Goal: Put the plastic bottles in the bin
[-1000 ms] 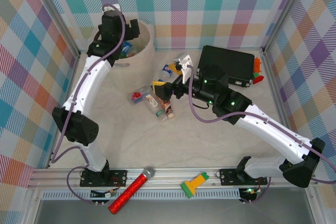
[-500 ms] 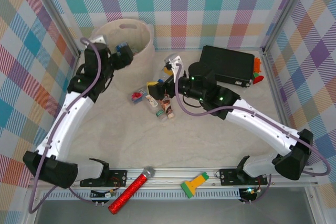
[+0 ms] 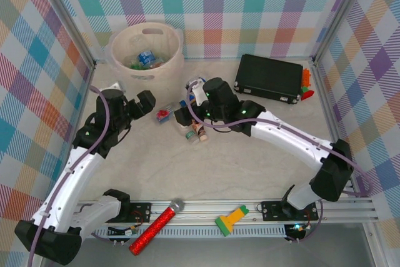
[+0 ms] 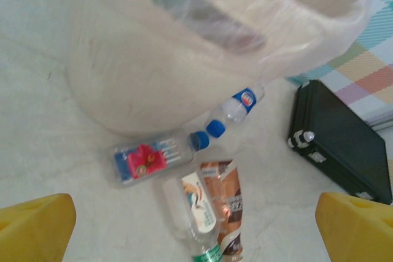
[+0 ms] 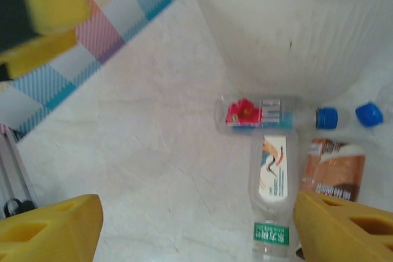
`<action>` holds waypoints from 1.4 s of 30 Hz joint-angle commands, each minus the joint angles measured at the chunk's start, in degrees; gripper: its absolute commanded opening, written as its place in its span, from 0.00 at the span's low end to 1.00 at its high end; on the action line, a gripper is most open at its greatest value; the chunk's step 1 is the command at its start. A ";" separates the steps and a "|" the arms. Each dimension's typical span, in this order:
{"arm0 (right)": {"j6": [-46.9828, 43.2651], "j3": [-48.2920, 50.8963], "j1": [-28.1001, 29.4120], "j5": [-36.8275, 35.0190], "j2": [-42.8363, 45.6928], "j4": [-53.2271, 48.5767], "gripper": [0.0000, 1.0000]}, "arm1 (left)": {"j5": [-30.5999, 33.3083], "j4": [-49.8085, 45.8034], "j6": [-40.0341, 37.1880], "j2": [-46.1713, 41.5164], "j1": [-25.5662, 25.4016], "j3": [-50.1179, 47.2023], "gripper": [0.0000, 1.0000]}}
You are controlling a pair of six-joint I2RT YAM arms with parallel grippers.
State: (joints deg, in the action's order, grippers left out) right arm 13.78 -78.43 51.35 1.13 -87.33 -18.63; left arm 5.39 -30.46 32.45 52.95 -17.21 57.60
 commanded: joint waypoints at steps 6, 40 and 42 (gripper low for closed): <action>2.65 2.94 -0.37 0.26 -8.27 -6.09 0.68 | 0.04 -2.85 1.73 -4.36 -0.63 -3.73 1.00; 2.02 -3.61 0.06 -3.78 -29.04 -7.93 0.52 | -1.56 -3.29 2.40 -3.90 -0.70 -4.78 1.00; 2.11 -3.67 0.15 -3.65 -29.18 -7.83 0.49 | -1.61 -3.55 2.49 -3.90 -0.71 -4.65 0.99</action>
State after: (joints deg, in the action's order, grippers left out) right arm 16.23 -80.47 51.35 -2.39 -115.59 -26.17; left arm 4.93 -33.08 33.91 49.54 -17.50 53.69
